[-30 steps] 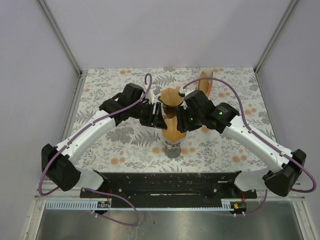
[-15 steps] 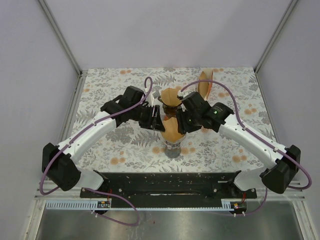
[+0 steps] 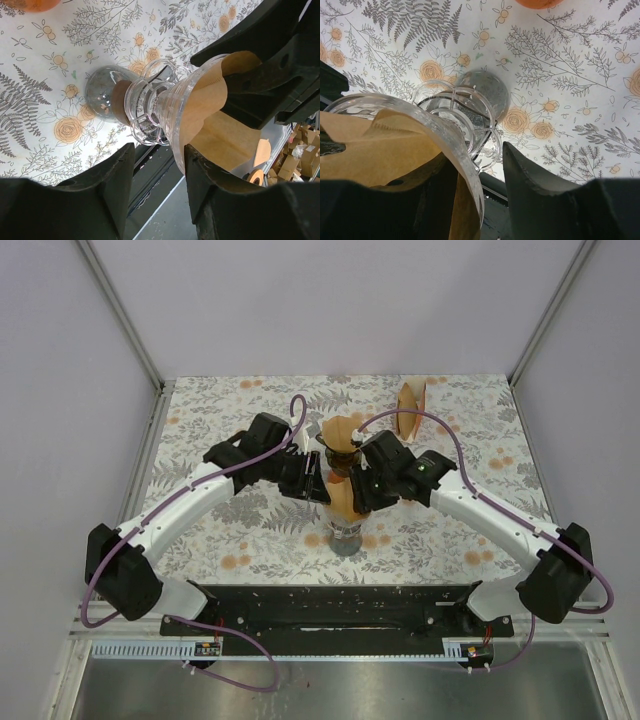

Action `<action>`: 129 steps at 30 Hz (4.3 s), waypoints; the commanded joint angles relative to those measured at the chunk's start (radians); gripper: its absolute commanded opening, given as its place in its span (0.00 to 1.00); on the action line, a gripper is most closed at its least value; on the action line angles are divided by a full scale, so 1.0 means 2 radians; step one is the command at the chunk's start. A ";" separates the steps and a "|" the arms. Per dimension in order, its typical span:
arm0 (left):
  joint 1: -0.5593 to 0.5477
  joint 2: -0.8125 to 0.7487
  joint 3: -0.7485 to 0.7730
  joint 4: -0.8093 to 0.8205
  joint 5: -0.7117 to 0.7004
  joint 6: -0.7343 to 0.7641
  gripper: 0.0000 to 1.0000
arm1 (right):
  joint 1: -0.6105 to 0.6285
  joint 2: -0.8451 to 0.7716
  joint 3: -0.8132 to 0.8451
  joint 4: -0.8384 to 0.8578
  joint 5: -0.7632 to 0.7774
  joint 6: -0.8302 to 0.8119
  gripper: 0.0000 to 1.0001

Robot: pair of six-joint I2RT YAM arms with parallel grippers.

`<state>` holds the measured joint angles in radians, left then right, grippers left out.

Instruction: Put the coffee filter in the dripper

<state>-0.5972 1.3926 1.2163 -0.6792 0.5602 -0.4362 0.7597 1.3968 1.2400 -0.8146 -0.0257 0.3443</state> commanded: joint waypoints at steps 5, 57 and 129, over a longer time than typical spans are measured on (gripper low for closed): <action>0.003 0.008 -0.007 0.016 -0.021 0.010 0.47 | -0.006 0.008 -0.015 0.033 -0.011 -0.007 0.47; 0.000 0.005 0.049 -0.017 -0.048 0.026 0.00 | -0.006 -0.021 0.029 0.034 -0.062 -0.102 0.62; -0.001 0.011 0.056 -0.019 -0.044 0.028 0.00 | -0.006 0.039 0.012 0.123 -0.114 -0.231 0.25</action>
<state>-0.5999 1.4052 1.3067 -0.7528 0.4755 -0.3656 0.7383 1.4532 1.2781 -0.5705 -0.2893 -0.0677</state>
